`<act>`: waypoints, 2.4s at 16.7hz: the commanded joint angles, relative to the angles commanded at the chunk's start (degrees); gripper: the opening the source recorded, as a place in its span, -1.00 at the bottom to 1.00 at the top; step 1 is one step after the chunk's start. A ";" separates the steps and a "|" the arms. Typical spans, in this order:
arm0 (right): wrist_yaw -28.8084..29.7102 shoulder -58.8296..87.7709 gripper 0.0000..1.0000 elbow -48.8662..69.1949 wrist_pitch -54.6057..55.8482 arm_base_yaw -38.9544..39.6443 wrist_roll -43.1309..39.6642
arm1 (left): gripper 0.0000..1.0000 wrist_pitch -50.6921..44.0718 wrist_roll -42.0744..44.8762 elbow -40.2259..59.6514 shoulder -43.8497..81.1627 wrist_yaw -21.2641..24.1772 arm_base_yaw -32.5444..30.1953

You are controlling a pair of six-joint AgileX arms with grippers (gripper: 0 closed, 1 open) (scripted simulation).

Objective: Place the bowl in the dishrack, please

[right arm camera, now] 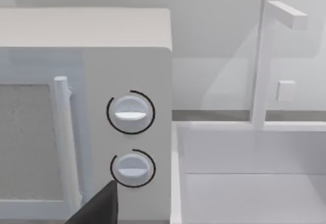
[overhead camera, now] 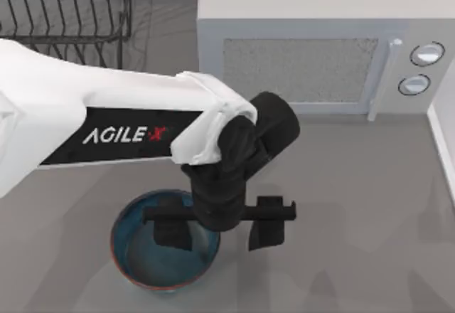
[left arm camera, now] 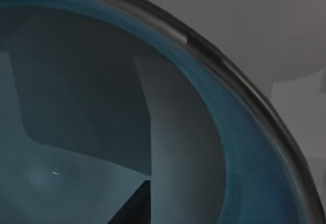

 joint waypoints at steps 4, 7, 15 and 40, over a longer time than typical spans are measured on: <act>0.00 0.00 1.00 0.00 0.00 0.00 0.00 | -0.36 0.00 0.00 0.00 0.00 0.00 0.00; 0.00 0.00 1.00 0.00 0.00 0.00 0.00 | -0.81 0.00 0.00 0.00 0.00 0.00 0.00; 0.00 0.00 1.00 0.00 0.00 0.00 0.00 | -1.00 0.00 0.00 0.00 0.00 0.00 0.00; 0.00 0.00 1.00 0.00 0.00 0.00 0.00 | -1.00 -44.45 0.06 41.48 -3.89 0.00 0.32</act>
